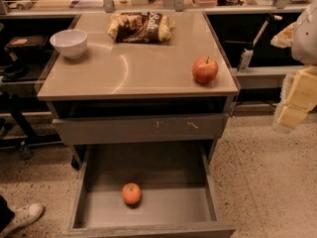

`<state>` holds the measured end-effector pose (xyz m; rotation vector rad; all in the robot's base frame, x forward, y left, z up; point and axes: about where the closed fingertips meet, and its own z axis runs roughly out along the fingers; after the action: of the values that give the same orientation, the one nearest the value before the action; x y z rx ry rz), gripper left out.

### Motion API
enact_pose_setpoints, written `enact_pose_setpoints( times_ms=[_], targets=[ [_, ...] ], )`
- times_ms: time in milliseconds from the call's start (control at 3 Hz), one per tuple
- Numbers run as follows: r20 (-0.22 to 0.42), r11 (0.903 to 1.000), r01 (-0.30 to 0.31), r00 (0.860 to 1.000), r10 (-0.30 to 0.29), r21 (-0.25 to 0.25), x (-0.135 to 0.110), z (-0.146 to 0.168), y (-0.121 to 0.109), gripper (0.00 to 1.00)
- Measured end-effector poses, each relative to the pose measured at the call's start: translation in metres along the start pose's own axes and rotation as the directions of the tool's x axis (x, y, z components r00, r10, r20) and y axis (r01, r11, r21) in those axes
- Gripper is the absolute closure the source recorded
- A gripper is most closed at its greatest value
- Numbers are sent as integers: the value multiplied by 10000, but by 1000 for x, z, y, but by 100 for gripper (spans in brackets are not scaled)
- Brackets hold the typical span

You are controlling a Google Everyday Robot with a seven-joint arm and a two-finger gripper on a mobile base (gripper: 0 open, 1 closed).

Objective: Pick orange from middle drawer and place on counter

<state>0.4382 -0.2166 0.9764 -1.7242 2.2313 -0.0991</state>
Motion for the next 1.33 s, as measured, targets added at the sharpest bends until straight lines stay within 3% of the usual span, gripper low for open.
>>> enact_pose_setpoints(
  times_ms=[333, 667, 1000, 1333],
  targets=[
    [0, 10000, 0, 10000, 0, 0, 0, 0, 0, 0],
    [219, 10000, 51, 9997, -50, -59, -4, 25, 14, 0],
    [836, 9984, 227, 9963, -183, -513, -20, 86, 45, 0],
    [1349, 9910, 456, 9905, -284, -1259, -33, 151, 77, 0]
  ],
)
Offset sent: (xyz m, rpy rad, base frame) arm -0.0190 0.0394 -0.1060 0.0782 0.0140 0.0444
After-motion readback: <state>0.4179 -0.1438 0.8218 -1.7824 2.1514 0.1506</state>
